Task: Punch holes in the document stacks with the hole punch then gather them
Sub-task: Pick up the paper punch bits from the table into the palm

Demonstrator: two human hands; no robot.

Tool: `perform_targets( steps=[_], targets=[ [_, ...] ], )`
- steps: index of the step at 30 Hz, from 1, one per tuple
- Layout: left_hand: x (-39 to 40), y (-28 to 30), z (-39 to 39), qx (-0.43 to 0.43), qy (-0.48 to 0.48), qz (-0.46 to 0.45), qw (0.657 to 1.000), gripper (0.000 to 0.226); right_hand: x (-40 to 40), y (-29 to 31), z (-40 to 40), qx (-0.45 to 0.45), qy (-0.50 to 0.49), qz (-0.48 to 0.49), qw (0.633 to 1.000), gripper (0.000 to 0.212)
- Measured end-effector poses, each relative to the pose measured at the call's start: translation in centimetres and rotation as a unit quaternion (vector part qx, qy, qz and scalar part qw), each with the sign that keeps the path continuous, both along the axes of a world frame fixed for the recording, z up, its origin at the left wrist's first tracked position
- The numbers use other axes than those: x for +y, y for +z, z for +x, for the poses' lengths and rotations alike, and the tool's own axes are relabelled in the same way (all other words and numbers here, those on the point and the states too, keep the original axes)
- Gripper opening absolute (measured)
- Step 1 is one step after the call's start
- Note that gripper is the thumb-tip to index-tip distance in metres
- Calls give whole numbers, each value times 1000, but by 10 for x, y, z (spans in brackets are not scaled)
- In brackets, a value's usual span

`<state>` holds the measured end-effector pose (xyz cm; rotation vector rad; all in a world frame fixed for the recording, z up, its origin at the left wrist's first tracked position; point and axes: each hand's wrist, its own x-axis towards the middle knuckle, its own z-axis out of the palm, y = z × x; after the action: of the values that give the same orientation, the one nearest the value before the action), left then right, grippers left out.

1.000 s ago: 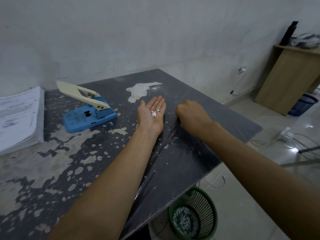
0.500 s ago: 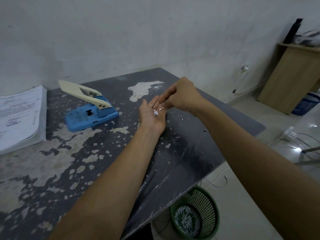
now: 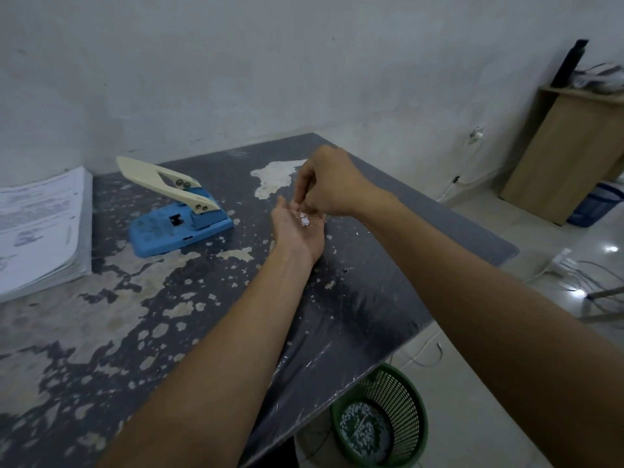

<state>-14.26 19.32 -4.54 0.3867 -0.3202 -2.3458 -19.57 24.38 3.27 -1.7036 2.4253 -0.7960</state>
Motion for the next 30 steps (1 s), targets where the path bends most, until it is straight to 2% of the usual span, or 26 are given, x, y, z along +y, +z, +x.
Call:
perform_targets(
  steps=[4,14,19,24,30],
  targets=[
    [0,-2,-1,8,2,-4,1000,52,0,-1,-2,-7,11,-5,1000,20],
    [-2,-6,-2,8,2,-24,1000,56,2,-3,-6,-35,12,-21,999,15],
    [-1,-5,-1,-2,14,-17,1000,53,1,-5,-6,-62,33,-21,997,23],
    [0,-2,1,2,23,-11,1000,50,4,-8,-9,-109,39,-36,993,28],
    [2,-2,2,-28,21,-2,999,53,11,-13,-9,-128,37,-82,988,23]
  ],
)
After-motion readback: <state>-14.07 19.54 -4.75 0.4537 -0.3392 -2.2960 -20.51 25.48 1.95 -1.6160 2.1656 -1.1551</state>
